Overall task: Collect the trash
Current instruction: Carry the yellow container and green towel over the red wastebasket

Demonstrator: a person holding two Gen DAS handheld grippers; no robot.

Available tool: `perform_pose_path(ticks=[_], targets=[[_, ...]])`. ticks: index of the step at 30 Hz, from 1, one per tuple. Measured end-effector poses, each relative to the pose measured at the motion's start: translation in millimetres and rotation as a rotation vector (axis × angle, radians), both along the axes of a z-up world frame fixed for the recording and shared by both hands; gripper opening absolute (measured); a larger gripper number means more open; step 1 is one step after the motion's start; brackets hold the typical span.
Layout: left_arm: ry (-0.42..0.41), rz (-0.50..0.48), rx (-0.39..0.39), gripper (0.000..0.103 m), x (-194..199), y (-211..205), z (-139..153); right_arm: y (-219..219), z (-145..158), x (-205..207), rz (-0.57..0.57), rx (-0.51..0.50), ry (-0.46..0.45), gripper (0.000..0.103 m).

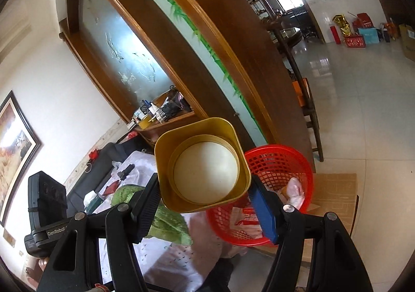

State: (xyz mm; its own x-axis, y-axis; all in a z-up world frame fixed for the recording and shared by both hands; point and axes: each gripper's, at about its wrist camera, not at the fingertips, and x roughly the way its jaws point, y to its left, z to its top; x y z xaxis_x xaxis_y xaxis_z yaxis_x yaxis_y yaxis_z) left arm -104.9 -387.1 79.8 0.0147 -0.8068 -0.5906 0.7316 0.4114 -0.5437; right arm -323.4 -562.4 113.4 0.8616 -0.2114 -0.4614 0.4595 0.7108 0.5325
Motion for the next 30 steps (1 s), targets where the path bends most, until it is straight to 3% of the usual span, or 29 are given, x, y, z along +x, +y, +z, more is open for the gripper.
perform_pose_path(ticks=[16, 30], targets=[[-0.179, 0.035, 0.095, 0.029, -23.3, -43.0, -15.7, -13.4, 1.0, -7.5, -0.003, -0.041, -0.002, 0.071], [-0.193, 0.027, 0.091, 0.029, -23.3, -47.5, -19.2, -15.0, -1.1, -3.0, 0.004, -0.030, 0.010, 0.071]])
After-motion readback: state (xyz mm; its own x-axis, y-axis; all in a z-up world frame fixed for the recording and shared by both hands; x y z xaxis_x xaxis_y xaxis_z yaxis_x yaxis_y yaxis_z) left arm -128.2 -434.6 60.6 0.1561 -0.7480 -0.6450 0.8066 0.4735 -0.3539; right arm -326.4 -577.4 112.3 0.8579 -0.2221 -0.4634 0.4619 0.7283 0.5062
